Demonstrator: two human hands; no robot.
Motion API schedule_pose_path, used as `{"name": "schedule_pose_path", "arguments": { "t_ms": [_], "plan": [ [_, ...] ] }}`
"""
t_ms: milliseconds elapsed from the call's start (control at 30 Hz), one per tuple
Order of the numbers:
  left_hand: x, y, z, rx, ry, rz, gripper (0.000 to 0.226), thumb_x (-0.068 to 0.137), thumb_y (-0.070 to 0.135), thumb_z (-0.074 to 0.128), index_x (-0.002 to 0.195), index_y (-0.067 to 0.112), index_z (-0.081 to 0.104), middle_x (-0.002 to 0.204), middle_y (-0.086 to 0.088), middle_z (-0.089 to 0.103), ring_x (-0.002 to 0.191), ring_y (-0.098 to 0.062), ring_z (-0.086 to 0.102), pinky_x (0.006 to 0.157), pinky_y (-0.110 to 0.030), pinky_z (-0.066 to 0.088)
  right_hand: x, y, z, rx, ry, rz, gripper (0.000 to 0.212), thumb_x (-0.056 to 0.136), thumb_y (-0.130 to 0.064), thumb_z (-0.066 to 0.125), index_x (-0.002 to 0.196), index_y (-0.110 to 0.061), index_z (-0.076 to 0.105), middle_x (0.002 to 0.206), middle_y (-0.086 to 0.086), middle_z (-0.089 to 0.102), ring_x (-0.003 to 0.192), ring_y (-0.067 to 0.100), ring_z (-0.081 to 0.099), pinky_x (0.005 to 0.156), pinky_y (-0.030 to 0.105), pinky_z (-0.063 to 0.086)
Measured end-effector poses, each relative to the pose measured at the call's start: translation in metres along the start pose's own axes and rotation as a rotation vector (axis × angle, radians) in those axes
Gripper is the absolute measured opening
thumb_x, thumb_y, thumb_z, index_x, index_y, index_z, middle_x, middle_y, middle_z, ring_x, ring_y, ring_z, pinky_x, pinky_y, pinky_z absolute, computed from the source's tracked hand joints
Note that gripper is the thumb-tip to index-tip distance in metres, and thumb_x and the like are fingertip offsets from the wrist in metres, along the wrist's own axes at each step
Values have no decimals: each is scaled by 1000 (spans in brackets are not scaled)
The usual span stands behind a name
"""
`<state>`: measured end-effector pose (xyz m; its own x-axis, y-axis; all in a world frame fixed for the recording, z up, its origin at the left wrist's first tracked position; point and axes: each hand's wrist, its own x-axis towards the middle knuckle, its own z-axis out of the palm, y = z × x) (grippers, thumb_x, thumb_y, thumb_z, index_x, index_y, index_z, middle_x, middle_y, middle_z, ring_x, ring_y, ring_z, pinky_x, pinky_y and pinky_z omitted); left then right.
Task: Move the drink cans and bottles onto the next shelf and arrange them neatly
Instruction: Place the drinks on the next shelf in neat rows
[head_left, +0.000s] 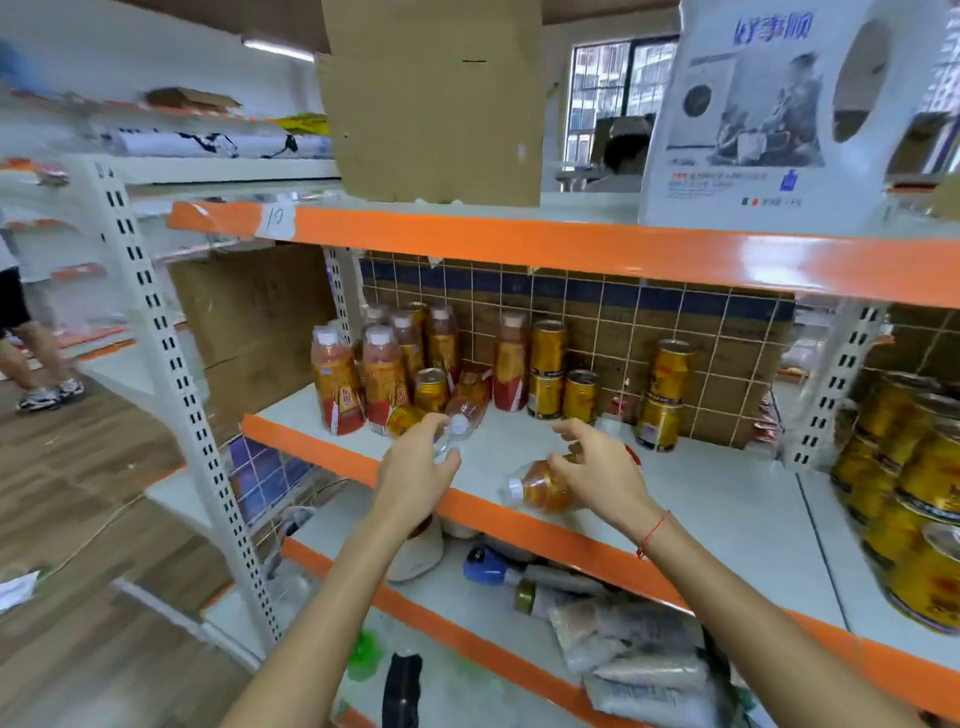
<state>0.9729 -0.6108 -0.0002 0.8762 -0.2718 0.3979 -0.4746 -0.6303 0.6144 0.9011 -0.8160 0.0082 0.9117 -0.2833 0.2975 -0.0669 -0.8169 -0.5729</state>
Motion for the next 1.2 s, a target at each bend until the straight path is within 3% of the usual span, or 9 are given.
{"name": "schedule_pose_path", "arguments": {
  "t_ms": [100,233,467,667,800,933,1067,1200],
  "plan": [
    [11,5,9,-16,-54,51,36,89,17,59,125,16,52,121,-1,60,112,-20,54,83,-28,42,-2,10,-4,-11,29,68,39,90,-27,58,128,-20,53,125,2,61,108,19,59,87,33,48],
    [21,12,28,-71,-116,88,42,90,20,60,129,13,49,125,-4,58,115,-20,54,96,-35,44,-4,26,-17,-5,70,144,39,88,-27,59,126,-20,55,123,4,62,109,22,58,89,40,50],
    [47,37,57,-125,-146,69,46,87,19,63,130,11,47,120,-6,58,104,-20,55,88,-31,44,-1,61,-44,-27,95,208,38,89,-23,58,126,-14,55,127,6,60,113,25,56,90,36,48],
    [78,51,70,-124,-107,91,47,86,20,66,128,6,49,116,-9,59,105,-22,56,82,-25,41,13,86,-65,-48,139,231,34,90,-20,59,122,-11,55,118,11,63,103,28,58,82,32,47],
    [102,50,78,-110,-133,61,52,87,29,66,131,11,44,125,-9,57,112,-25,55,91,-34,46,24,94,-69,-42,151,263,40,88,-18,60,126,-9,51,118,14,62,105,30,58,84,32,46],
    [124,48,87,-101,-147,94,48,88,30,65,129,12,45,121,-8,59,107,-24,57,86,-33,46,42,105,-60,-120,167,283,45,87,-23,63,127,-10,46,115,14,62,100,31,59,80,35,48],
    [152,41,105,-89,-116,138,50,86,34,67,127,14,47,120,-8,60,109,-25,58,92,-42,49,65,125,-41,-164,213,311,47,84,-27,65,124,-12,45,116,15,58,102,32,57,83,41,50],
    [174,31,131,-93,-165,182,45,84,35,68,121,17,49,116,-5,61,105,-21,59,91,-39,49,92,141,-31,-162,291,366,52,85,-27,65,128,-8,41,119,18,54,107,36,54,85,43,48]
  ]
}}
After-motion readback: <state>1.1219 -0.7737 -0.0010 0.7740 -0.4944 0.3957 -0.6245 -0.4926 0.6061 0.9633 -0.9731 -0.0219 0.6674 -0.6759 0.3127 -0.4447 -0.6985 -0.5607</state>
